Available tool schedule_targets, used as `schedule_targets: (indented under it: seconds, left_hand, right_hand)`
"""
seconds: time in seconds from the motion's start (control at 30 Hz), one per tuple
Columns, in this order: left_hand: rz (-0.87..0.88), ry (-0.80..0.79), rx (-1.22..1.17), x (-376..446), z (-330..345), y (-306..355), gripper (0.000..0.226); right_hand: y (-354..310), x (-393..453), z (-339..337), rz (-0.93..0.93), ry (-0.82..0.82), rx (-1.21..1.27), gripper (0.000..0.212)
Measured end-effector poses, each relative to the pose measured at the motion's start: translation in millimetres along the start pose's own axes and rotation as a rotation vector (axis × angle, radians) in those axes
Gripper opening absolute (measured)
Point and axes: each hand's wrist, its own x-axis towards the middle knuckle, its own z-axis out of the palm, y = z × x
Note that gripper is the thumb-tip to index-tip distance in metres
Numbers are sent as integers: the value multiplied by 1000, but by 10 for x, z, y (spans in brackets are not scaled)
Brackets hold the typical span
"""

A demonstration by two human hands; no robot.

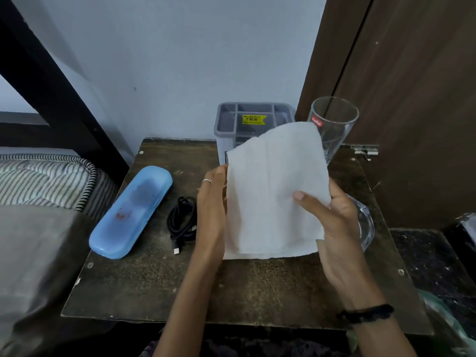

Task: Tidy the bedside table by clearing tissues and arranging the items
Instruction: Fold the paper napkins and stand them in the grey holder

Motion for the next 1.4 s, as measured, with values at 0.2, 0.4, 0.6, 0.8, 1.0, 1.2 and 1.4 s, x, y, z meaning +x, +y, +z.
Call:
schedule_targets:
  seconds: [0.2, 0.4, 0.6, 0.8, 1.0, 1.2, 1.4]
  left_hand:
    - [-332, -172, -200, 35, -106, 17, 52]
    - [-270, -249, -70, 86, -29, 33, 38]
    - [-181, -333, -3, 27, 26, -24, 16]
    - [12, -486, 223, 11, 67, -124, 11]
    - [84, -316, 212, 76, 23, -129, 15]
    - [69, -320, 199, 58, -9, -78, 7]
    - [318, -146, 301, 49, -67, -23, 4]
  right_hand:
    - [-8, 15, -46, 30, -21, 84, 36]
    - [118, 47, -98, -76, 172, -485, 19]
    - [179, 22, -35, -176, 82, -786, 19]
    - [124, -32, 56, -78, 4, -625, 35]
    - [174, 20, -10, -94, 65, -657, 36]
    - [169, 3, 21, -129, -1, -588, 33]
    - [212, -40, 88, -206, -92, -775, 35]
